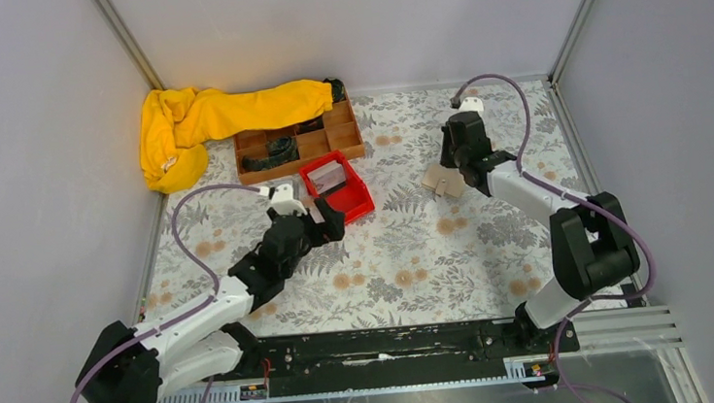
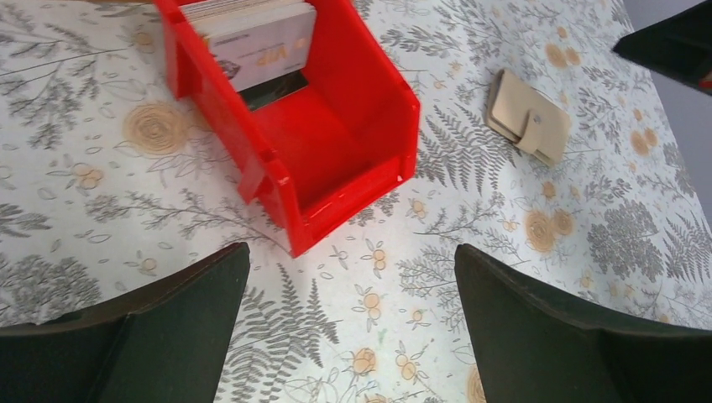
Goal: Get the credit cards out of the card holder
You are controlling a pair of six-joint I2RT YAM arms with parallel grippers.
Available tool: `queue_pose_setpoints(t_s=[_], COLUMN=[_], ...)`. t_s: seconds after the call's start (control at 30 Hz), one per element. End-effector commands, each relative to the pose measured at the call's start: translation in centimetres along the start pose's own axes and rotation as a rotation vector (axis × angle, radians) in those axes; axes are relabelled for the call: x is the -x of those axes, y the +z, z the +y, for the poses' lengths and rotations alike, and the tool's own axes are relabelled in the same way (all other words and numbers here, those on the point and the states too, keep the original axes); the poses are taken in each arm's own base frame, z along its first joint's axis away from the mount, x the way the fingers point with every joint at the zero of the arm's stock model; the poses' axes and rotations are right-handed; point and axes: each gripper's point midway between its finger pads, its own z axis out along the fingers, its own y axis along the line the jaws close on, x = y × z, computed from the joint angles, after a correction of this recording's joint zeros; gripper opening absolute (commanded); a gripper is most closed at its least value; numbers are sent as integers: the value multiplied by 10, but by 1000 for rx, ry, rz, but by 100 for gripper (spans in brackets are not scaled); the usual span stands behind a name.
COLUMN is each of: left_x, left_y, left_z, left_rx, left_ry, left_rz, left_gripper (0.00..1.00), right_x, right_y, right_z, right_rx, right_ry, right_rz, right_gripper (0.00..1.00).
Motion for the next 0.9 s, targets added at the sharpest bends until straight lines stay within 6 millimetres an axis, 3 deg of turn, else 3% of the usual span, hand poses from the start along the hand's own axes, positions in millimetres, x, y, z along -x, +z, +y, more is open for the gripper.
queue_pose_setpoints(t_s=[0.0, 0.07, 0.23, 0.43, 0.47, 0.57, 0.6, 0.7, 0.87], left_x=[27, 26, 17, 11, 10, 11, 11, 12, 12], left_y=[4, 4, 3, 1, 1, 0, 1, 1, 0], left_z=[-42, -50, -58, -58, -57, -55, -54, -53, -50], left_rx=[-97, -107, -111, -102, -97, -87, -84, -77, -68], left_ry=[-9, 1, 12, 18, 21, 29, 32, 37, 34], left_rz=[-81, -78, -68, -66, -65, -69, -71, -74, -79], left_gripper=[100, 96, 93, 98, 99, 100, 100, 100, 100], right_x=[-12, -20, -40, -57, -59, -61, -60, -65, -91], right_y=[10, 18, 35, 43, 42, 40, 39, 38, 38], right_z=[2, 3, 4, 0, -1, -5, -6, -9, -9], right_rx=[-13, -17, -22, -43, -48, -71, -76, -89, -106], right_ry=[0, -2, 0, 18, 23, 36, 39, 43, 44], right_rz=[50, 74, 128, 159, 158, 155, 151, 162, 231], right_gripper=[8, 0, 0, 0, 5, 45, 52, 57, 60])
